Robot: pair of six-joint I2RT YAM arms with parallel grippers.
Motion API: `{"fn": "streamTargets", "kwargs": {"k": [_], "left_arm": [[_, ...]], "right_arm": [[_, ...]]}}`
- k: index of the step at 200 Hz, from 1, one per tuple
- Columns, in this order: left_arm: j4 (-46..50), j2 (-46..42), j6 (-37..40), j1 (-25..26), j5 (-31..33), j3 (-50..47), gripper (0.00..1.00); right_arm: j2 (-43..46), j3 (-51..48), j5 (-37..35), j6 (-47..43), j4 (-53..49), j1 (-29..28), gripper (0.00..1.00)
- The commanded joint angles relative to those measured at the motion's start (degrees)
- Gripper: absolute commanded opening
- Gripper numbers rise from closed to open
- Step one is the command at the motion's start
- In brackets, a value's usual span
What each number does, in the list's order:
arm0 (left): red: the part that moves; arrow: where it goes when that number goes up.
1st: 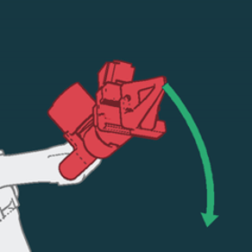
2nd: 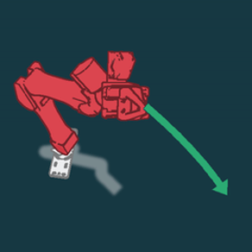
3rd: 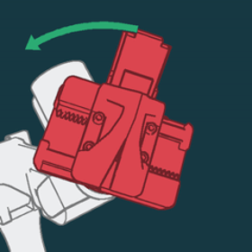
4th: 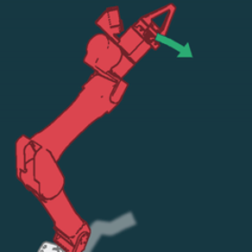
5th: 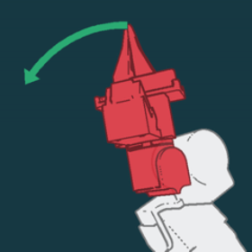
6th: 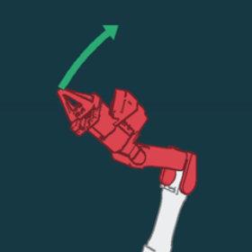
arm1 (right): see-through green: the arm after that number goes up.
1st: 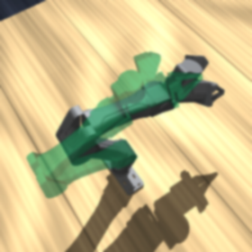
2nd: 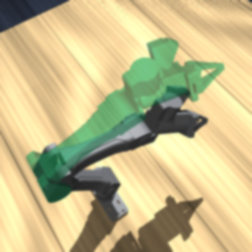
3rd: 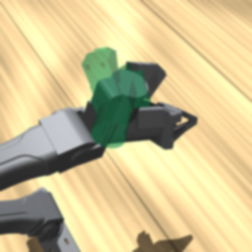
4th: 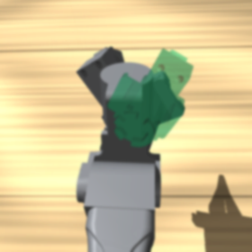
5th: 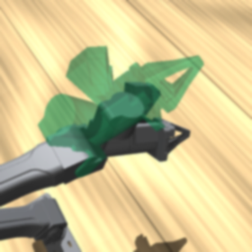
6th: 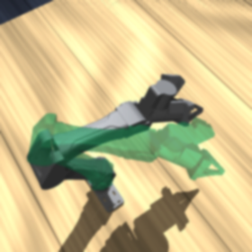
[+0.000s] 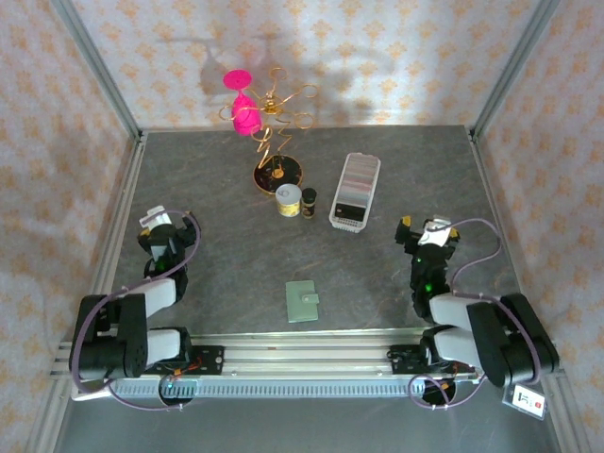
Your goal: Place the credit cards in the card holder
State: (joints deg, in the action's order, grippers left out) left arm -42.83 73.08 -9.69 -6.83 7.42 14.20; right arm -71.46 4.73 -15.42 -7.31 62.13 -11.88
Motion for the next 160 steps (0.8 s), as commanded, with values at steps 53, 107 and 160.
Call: {"fn": "streamTargets", "kwargs": {"k": [53, 107, 160], "left_arm": [[-32.6, 14.5, 7.3, 4.8, -6.5, -2.1, 0.99], [-33.3, 14.6, 6.7, 7.1, 2.7, -2.4, 0.99], [-35.2, 15.0, 6.7, 8.1, 5.8, -3.1, 0.99]], "right_arm": [[-15.2, 4.5, 10.6, 2.6, 15.6, 6.5, 1.0], [-15.9, 8.1, 9.3, 5.5, 9.7, 8.2, 1.0], [-15.7, 7.9, 9.3, 5.5, 9.9, 8.2, 1.0]]}}
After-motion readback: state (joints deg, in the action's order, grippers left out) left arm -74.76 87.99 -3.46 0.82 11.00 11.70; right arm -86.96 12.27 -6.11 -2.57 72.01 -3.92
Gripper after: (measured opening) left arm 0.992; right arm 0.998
